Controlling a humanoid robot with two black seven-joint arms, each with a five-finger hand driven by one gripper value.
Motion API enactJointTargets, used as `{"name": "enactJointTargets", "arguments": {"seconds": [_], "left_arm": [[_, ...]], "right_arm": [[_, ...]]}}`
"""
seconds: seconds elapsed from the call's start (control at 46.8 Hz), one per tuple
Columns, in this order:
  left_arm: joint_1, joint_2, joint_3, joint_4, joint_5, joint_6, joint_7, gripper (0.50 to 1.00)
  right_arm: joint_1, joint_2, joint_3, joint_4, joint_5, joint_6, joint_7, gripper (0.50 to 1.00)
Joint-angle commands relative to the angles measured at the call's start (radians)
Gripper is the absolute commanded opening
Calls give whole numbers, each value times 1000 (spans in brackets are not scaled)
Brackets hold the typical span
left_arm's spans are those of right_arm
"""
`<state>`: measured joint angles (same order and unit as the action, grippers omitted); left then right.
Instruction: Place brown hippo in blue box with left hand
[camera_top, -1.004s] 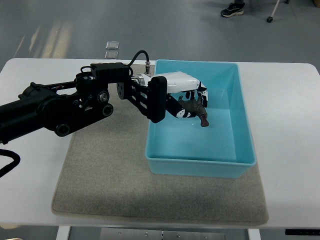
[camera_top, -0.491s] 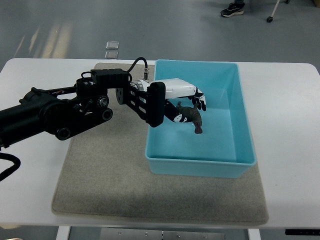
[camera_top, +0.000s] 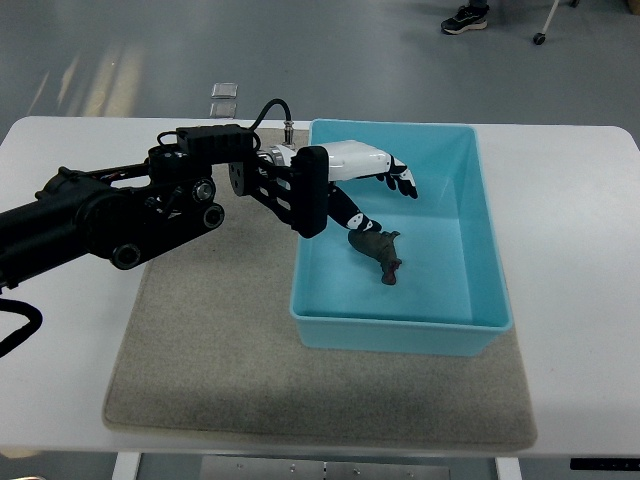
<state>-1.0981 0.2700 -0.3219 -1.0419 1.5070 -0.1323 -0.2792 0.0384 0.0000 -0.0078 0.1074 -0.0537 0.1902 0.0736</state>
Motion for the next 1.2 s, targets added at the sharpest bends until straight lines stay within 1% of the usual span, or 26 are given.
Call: {"name": "enactJointTargets", "arguments": {"seconds": [0.0, 0.171, 0.342, 0.449, 0.556, 0.705, 0.726, 0.769, 0.791, 0.812, 0.833, 0.983, 1.111, 1.175], "left_arm": [[-3, 3, -55, 23, 1, 2, 0, 737], [-6, 11, -147, 103, -8, 5, 2, 739], [-20, 20, -187, 187, -76, 66, 2, 741], [-26, 44, -190, 218, -171, 91, 2, 746], [-29, 69, -189, 240, -286, 95, 0, 752], [-25, 77, -184, 299, -458, 126, -2, 773], [-23, 78, -184, 306, -481, 134, -2, 780], [-23, 81, -184, 316, -525, 151, -3, 820], [-23, 83, -184, 322, -547, 160, -5, 876], [-23, 83, -186, 329, -570, 171, -6, 970], [-22, 84, -186, 333, -591, 184, -8, 998], [-19, 86, -184, 370, -754, 266, -8, 999], [-14, 83, -184, 404, -928, 296, -8, 999], [-11, 80, -186, 430, -1037, 298, -6, 999]], "right_arm": [[0, 0, -1, 0, 0, 0, 0, 936], [0, 0, 0, 0, 0, 0, 0, 936], [0, 0, 0, 0, 0, 0, 0, 936], [0, 0, 0, 0, 0, 0, 0, 936], [0, 0, 0, 0, 0, 0, 0, 936], [0, 0, 0, 0, 0, 0, 0, 936], [0, 0, 0, 0, 0, 0, 0, 936], [0, 0, 0, 0, 0, 0, 0, 936], [0, 0, -1, 0, 0, 0, 0, 936], [0, 0, 0, 0, 0, 0, 0, 936], [0, 0, 0, 0, 0, 0, 0, 936], [0, 0, 0, 0, 0, 0, 0, 936], [0, 0, 0, 0, 0, 0, 0, 936], [0, 0, 0, 0, 0, 0, 0, 936]]}}
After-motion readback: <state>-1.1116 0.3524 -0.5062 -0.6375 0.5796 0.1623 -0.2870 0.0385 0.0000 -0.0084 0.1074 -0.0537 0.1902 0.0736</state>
